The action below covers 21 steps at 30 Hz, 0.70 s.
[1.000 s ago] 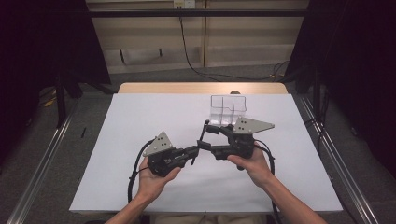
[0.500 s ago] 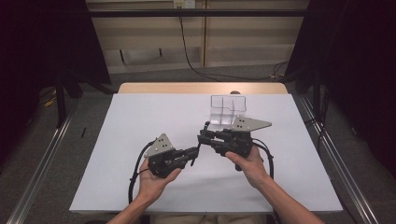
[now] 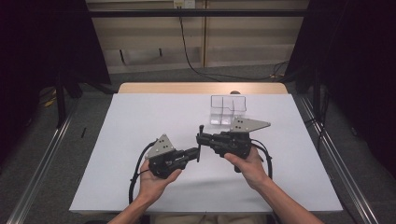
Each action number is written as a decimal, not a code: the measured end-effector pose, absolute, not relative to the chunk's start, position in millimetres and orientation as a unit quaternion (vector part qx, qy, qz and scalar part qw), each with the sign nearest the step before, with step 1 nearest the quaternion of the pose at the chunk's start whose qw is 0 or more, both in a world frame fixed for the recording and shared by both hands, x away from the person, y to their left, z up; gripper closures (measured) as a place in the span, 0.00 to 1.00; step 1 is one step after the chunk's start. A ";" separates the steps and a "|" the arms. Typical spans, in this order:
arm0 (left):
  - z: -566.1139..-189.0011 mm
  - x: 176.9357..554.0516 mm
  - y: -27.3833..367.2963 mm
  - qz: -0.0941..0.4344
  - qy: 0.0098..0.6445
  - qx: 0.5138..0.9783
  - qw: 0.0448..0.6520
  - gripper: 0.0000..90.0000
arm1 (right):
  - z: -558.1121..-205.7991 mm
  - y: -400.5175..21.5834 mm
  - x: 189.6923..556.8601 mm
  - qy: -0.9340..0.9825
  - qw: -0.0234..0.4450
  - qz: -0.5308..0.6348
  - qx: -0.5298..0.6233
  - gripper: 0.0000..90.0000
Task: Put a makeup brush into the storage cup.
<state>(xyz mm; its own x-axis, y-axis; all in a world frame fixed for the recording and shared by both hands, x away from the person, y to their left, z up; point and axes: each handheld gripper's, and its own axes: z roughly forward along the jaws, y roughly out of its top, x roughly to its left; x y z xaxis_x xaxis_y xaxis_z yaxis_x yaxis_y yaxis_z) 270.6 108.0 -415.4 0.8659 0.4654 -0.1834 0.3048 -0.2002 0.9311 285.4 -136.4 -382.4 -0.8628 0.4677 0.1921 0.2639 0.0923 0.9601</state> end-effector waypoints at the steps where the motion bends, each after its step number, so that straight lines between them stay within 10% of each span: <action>1: -415.6 270.6 107.9 0.069 0.250 0.772 0.581 0.94 | -382.1 -136.9 285.4 0.733 0.080 0.628 0.250 0.94; 10: -415.8 272.2 110.9 0.075 0.260 0.770 0.578 0.82 | -380.3 -137.7 284.7 0.733 0.083 0.629 0.246 0.94; 21: -414.2 274.4 117.5 0.102 0.286 0.766 0.567 0.45 | -379.8 -139.7 284.3 0.732 0.086 0.630 0.246 0.94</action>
<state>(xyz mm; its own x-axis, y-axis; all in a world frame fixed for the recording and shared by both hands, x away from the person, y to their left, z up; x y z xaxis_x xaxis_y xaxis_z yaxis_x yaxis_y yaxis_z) 274.4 117.5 -414.2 0.8152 0.5542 -0.1682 0.3224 -0.1929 0.9267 284.3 -139.7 -379.8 -0.8643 0.4680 0.1844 0.2523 0.0863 0.9638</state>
